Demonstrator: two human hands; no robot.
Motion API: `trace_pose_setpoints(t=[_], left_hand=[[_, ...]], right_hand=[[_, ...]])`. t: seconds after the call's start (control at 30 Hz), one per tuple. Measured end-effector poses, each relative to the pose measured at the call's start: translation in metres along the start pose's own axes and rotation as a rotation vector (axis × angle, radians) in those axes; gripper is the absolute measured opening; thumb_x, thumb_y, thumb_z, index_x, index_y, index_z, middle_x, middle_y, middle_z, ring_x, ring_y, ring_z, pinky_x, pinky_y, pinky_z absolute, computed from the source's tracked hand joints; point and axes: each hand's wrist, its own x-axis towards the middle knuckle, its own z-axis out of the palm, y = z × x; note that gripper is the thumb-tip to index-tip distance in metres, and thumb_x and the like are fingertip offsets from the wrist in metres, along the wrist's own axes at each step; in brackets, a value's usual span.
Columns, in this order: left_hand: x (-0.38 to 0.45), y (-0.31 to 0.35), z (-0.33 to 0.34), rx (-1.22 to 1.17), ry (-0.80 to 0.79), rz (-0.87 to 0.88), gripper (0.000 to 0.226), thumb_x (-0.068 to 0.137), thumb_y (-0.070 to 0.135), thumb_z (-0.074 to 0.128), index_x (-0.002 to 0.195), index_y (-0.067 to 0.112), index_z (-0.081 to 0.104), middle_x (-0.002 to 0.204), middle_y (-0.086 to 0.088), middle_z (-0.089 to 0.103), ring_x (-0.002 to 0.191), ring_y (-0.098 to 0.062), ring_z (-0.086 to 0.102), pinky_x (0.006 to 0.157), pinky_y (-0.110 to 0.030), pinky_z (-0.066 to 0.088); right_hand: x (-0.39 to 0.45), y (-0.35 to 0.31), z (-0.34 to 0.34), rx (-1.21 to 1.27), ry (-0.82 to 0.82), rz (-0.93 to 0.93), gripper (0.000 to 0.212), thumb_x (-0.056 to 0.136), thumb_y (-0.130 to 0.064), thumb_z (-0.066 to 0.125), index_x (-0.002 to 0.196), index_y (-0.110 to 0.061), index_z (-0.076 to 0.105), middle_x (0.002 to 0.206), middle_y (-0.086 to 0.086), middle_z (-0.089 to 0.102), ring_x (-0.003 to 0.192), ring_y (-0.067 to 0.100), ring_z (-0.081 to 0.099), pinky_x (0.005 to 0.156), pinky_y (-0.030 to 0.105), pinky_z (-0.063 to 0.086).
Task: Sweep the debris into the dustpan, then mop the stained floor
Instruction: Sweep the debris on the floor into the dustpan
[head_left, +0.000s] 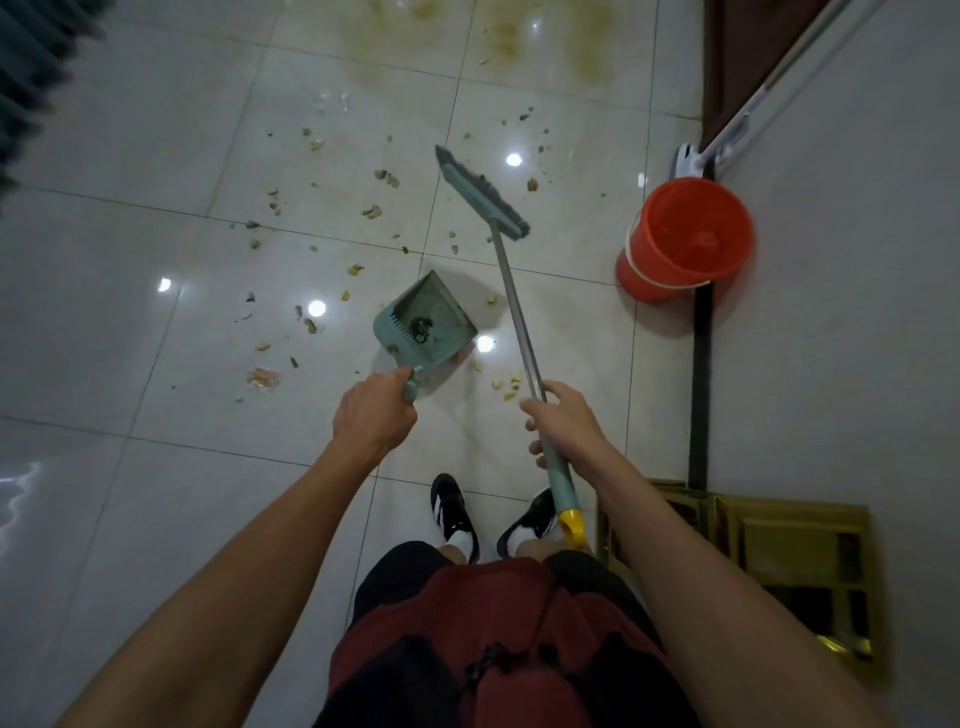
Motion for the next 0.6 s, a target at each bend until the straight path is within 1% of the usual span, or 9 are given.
trace_pose_setpoints(t=[0.07,0.1,0.2,0.27,0.33,0.43,0.53,0.6], left_hand=[[-0.005,-0.001,-0.002,-0.006,-0.005,-0.009,0.043,0.092,0.018,0.052,0.134,0.024,0.055,0.087,-0.009,0.066,0.071,-0.028,0.063,0.067,-0.04,0.058],[-0.008,-0.001,-0.001,-0.013,-0.004,-0.017,0.044,0.092,0.018,0.052,0.135,0.024,0.055,0.087,-0.009,0.066,0.071,-0.028,0.063,0.067,-0.04,0.058],[-0.017,-0.003,0.001,-0.018,0.02,-0.046,0.044,0.092,0.021,0.051,0.135,0.027,0.055,0.085,-0.009,0.066,0.069,-0.028,0.062,0.068,-0.041,0.059],[-0.025,-0.002,0.005,-0.027,0.033,-0.063,0.042,0.091,0.021,0.052,0.131,0.027,0.057,0.082,-0.008,0.066,0.067,-0.028,0.062,0.067,-0.042,0.059],[-0.033,0.001,0.008,-0.018,0.032,-0.069,0.038,0.09,0.021,0.053,0.127,0.027,0.058,0.082,-0.008,0.066,0.067,-0.028,0.063,0.068,-0.042,0.059],[-0.043,0.005,0.012,-0.001,0.029,-0.084,0.032,0.091,0.023,0.055,0.123,0.027,0.059,0.082,-0.008,0.066,0.068,-0.029,0.063,0.068,-0.042,0.059],[-0.05,0.01,0.016,0.003,0.04,-0.104,0.028,0.092,0.024,0.056,0.119,0.026,0.06,0.082,-0.009,0.066,0.069,-0.029,0.063,0.066,-0.041,0.058],[-0.053,0.011,0.02,0.016,0.04,-0.104,0.031,0.091,0.024,0.057,0.122,0.026,0.059,0.083,-0.009,0.066,0.068,-0.029,0.063,0.065,-0.04,0.058]], right_hand=[[0.001,0.006,0.0,0.001,0.024,0.048,0.047,0.089,-0.007,0.052,0.133,-0.023,0.054,0.092,0.013,0.065,0.06,0.022,0.057,0.047,0.027,0.048],[0.002,0.009,0.0,0.008,0.059,0.046,0.045,0.089,-0.004,0.05,0.13,-0.022,0.056,0.089,0.012,0.063,0.06,0.021,0.054,0.046,0.027,0.046],[0.002,0.015,-0.001,0.083,0.075,0.063,0.027,0.089,0.0,0.053,0.11,-0.017,0.058,0.079,0.011,0.058,0.056,0.019,0.047,0.047,0.027,0.043],[0.004,0.022,-0.002,0.081,0.058,0.099,0.019,0.087,0.004,0.054,0.102,-0.006,0.06,0.075,0.012,0.056,0.053,0.019,0.046,0.046,0.026,0.043],[0.009,0.032,-0.004,0.072,0.054,0.142,0.019,0.085,0.007,0.053,0.101,0.003,0.063,0.074,0.013,0.055,0.053,0.021,0.048,0.045,0.026,0.044],[0.016,0.048,-0.008,0.092,0.06,0.205,0.019,0.086,0.009,0.051,0.102,0.011,0.061,0.07,0.016,0.055,0.052,0.023,0.051,0.043,0.025,0.045],[0.022,0.063,-0.015,0.125,0.046,0.245,0.018,0.085,0.012,0.05,0.1,0.013,0.059,0.07,0.019,0.057,0.049,0.023,0.054,0.043,0.025,0.044],[0.029,0.074,-0.018,0.126,0.051,0.254,0.016,0.084,0.012,0.05,0.098,0.012,0.059,0.071,0.021,0.059,0.05,0.024,0.055,0.044,0.027,0.046]])
